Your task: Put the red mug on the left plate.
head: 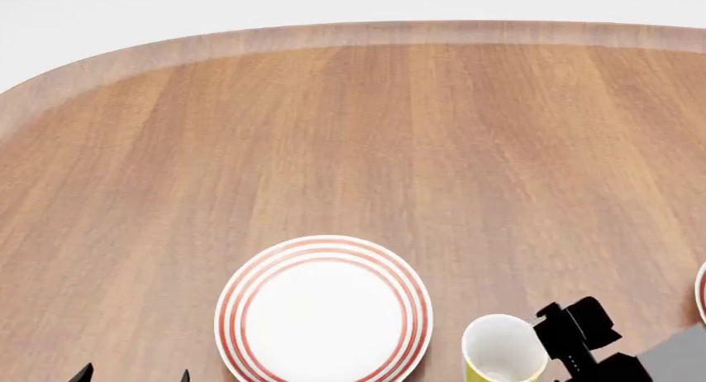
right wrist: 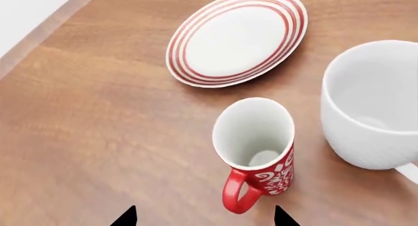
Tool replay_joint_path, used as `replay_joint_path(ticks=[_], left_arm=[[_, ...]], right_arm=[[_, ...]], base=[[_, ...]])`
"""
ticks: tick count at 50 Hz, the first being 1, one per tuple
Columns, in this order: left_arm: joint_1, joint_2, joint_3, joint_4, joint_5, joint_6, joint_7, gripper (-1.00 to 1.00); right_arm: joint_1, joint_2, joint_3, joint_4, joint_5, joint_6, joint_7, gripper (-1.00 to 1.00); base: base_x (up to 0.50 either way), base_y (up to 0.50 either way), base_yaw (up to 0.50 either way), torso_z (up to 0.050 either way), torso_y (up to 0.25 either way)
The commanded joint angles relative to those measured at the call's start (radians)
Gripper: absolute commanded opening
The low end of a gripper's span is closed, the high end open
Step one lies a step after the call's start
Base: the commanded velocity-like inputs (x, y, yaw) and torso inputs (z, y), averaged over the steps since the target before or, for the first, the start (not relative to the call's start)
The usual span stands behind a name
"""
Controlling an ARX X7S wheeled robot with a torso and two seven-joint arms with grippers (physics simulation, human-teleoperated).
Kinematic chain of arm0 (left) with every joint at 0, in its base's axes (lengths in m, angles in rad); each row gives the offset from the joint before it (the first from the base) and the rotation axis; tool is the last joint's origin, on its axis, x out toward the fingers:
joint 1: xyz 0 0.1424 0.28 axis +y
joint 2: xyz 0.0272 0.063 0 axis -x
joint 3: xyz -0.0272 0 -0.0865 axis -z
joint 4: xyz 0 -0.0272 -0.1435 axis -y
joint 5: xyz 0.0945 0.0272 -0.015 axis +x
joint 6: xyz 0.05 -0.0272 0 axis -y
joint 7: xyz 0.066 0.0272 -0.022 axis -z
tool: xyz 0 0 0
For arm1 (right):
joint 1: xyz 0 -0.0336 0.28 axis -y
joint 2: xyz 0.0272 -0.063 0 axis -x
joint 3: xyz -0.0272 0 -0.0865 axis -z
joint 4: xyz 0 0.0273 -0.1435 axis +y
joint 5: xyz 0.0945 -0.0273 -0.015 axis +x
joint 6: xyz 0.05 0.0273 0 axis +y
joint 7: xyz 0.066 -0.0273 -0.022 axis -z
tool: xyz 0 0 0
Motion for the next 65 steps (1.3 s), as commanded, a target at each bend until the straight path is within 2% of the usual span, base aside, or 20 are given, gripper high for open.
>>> replay_joint_path(ticks=[1, 4, 5, 22, 30, 65], left_arm=[[-0.002, -0.003, 0.005, -0.003, -0.003, 0.002, -0.004, 1.0], [-0.003, -0.004, 0.006, -0.002, -0.006, 0.001, -0.005, 1.0], [-0.003, -0.005, 0.006, -0.002, -0.006, 0.001, -0.005, 1.0], [-0.004, -0.01, 0.013, -0.003, -0.011, 0.003, -0.011, 1.0], [-0.012, -0.011, 0.017, -0.012, -0.013, 0.0, -0.013, 1.0], [-0.016, -0.019, 0.03, -0.017, -0.024, 0.005, -0.022, 1.0]], right_arm=[[0.052, 0.014, -0.016, 0.097, -0.017, -0.053, -0.037, 1.0], [0.039, 0.018, -0.021, 0.07, -0.004, -0.026, -0.017, 1.0], [-0.001, 0.021, -0.028, -0.027, 0.007, -0.007, 0.008, 1.0], [-0.003, 0.03, -0.039, -0.028, 0.02, -0.015, 0.017, 1.0], [0.075, 0.03, -0.044, 0.057, 0.004, -0.032, 0.024, 1.0], [0.186, 0.028, -0.014, 0.34, -0.003, -0.133, 0.008, 1.0]], base=[[0.0, 0.0, 0.0, 0.0, 0.0], [0.0, 0.0, 0.0, 0.0, 0.0], [0.0, 0.0, 0.0, 0.0, 0.0], [0.0, 0.0, 0.0, 0.0, 0.0], [0.0, 0.0, 0.0, 0.0, 0.0], [0.0, 0.0, 0.0, 0.0, 0.0]])
